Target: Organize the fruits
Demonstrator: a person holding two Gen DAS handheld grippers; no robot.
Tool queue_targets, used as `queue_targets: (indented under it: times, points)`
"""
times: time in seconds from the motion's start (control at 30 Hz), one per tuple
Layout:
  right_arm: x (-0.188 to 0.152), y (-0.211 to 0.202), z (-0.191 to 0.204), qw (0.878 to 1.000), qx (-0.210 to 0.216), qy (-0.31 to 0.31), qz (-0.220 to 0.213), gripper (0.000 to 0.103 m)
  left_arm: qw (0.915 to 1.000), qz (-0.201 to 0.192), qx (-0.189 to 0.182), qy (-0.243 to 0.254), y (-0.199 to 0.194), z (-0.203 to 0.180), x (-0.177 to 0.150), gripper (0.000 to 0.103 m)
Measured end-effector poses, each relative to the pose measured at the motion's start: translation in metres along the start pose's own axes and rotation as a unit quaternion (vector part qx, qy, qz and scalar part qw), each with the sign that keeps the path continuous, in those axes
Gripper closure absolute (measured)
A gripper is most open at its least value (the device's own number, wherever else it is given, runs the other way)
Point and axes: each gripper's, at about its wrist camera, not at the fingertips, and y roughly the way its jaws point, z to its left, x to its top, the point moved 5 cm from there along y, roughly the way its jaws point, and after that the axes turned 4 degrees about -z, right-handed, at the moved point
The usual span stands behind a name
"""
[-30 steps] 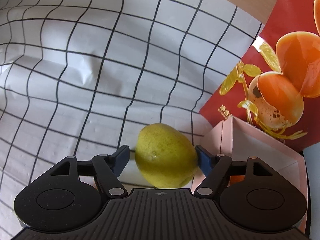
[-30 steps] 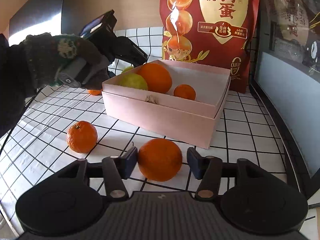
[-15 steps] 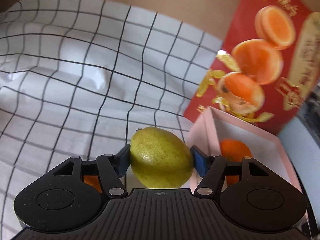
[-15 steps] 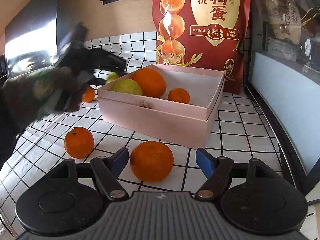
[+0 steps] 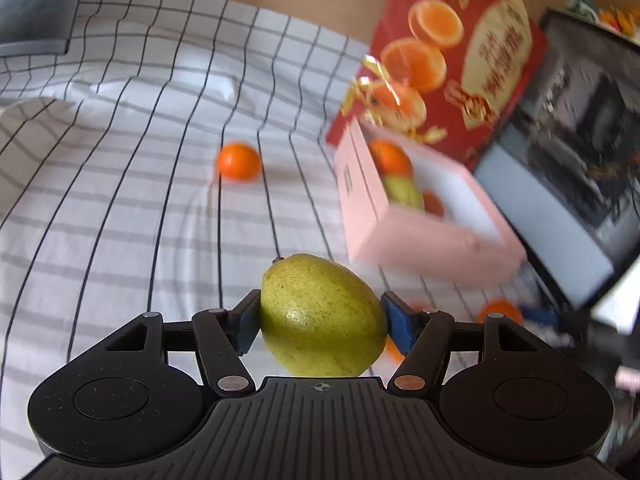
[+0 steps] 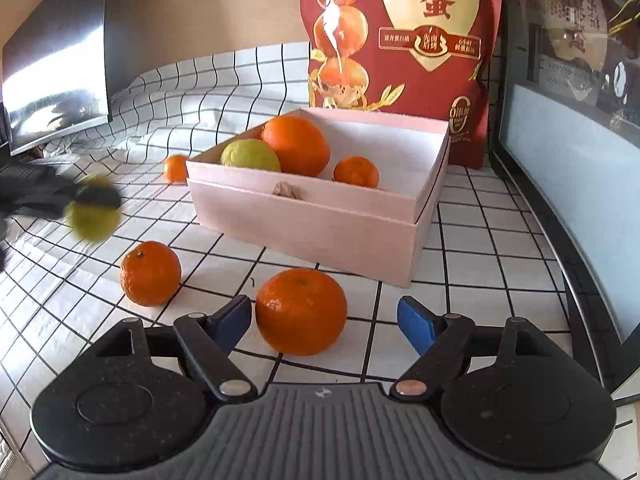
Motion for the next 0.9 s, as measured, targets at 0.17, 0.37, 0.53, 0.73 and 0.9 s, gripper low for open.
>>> queue_targets:
  times: [0.17,0.37,0.53,0.73,0.9]
  points:
    - [-0.001,0.005,0.001,1.0,0.0,-0.003,0.016,0.021,0.9997,0.019,-0.005,0.014,-0.007,0.0,-0.017,0.034]
    - [-0.002,0.011,0.001,0.999,-0.005,0.0,0.036,0.018,0.9993,0.026,0.004,0.027,-0.002,-0.004,-0.023,0.033]
    - [-0.003,0.012,0.0,0.999,-0.001,0.0,0.038,0.014,0.9993,0.022,0.014,0.027,0.007,-0.008,-0.022,0.033]
    - [-0.003,0.016,0.008,0.998,-0.006,-0.024,0.05,0.01,0.9961,0.02,0.05,0.07,0.022,-0.024,-0.023,0.034]
    - [-0.003,0.02,0.007,0.998,-0.01,-0.027,0.061,0.002,0.9954,0.012,0.063,0.072,0.025,-0.026,-0.024,0.034]
